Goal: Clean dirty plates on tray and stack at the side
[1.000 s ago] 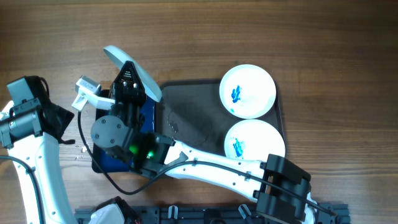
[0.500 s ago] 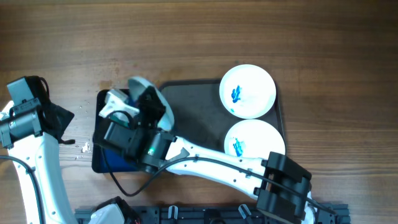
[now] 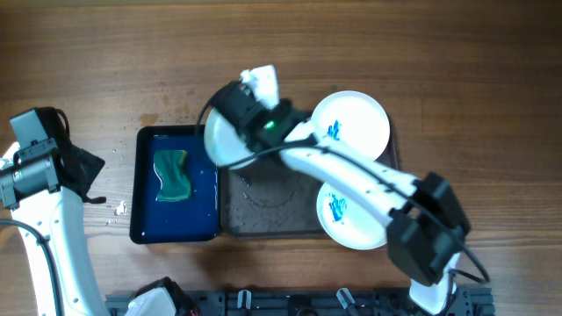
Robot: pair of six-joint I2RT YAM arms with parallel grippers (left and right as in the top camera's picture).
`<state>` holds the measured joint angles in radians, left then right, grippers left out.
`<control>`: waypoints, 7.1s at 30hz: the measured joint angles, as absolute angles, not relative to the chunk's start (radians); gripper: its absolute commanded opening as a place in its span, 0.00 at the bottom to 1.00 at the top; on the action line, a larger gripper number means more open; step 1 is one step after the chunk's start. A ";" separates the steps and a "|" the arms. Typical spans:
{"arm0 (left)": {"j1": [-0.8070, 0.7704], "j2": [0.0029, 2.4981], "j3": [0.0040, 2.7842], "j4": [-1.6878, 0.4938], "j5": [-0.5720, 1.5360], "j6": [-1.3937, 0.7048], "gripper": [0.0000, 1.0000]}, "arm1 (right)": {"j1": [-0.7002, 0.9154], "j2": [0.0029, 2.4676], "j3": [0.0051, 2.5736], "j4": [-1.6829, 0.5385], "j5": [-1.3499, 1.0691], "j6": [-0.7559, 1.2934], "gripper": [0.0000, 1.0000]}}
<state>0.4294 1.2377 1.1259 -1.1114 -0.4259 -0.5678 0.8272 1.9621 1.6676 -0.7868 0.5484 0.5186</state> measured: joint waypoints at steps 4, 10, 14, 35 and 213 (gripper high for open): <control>0.429 1.238 1.126 -1.111 -0.426 -0.568 1.00 | 0.671 1.856 1.669 -0.823 0.498 0.512 0.04; 0.429 1.238 1.126 -1.112 -0.426 -0.567 1.00 | 0.241 1.815 1.670 -0.977 0.239 0.532 0.04; 0.429 1.238 1.126 -1.111 -0.426 -0.568 1.00 | -0.007 1.815 1.670 -1.019 0.134 0.535 0.04; 0.429 1.238 1.126 -1.111 -0.426 -0.568 1.00 | -0.440 2.018 1.461 -0.851 0.049 0.508 0.26; -0.295 1.603 1.131 -0.777 0.289 -0.347 0.04 | 0.393 1.902 1.110 -0.568 -0.366 0.290 0.04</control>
<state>-0.2947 1.6032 1.1309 -0.7773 0.2886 -0.3466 0.3931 1.9022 1.1095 -0.5678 -0.3664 0.2905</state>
